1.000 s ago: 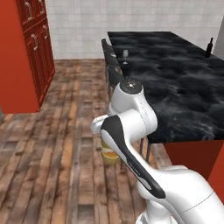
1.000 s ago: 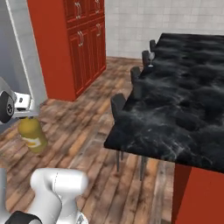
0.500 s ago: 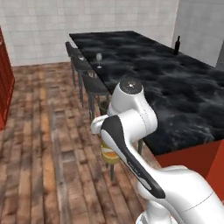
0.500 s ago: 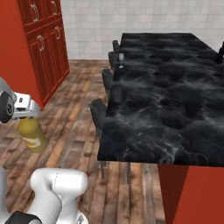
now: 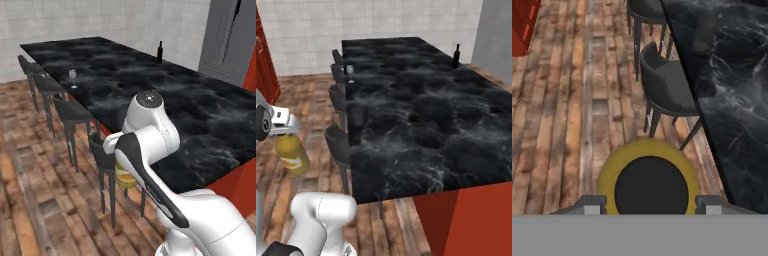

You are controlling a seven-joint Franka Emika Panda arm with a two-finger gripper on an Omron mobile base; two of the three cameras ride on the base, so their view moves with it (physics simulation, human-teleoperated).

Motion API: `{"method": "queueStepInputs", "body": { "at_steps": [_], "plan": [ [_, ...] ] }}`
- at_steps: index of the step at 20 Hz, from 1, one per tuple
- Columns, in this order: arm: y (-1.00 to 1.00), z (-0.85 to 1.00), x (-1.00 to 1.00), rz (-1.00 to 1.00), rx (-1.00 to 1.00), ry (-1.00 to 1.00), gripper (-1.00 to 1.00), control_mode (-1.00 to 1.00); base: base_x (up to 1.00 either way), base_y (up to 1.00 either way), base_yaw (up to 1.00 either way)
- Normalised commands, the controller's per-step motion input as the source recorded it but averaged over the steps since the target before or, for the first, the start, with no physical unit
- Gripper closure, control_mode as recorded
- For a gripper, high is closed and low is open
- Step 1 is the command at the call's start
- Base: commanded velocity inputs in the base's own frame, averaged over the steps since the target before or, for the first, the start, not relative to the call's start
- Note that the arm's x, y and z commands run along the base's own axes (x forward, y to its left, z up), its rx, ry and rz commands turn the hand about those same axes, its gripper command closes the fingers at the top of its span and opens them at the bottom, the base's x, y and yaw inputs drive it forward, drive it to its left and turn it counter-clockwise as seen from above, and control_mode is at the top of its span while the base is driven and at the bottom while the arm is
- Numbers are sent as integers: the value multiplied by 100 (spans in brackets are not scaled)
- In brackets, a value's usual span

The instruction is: There is a wine glass and glass cup on the dining counter. Place the wine bottle next to the wine glass and the juice bottle next to the glass cup.

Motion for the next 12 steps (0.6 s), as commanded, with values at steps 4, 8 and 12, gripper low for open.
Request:
{"method": "queueStepInputs", "body": {
  "at_steps": [4,8,12],
  "plan": [
    [0,0,0,0,0,0,100,100,47,44,-50],
    [0,0,0,0,0,0,100,100,22,46,-53],
    [0,0,0,0,0,0,100,100,8,54,-45]
  ]
}}
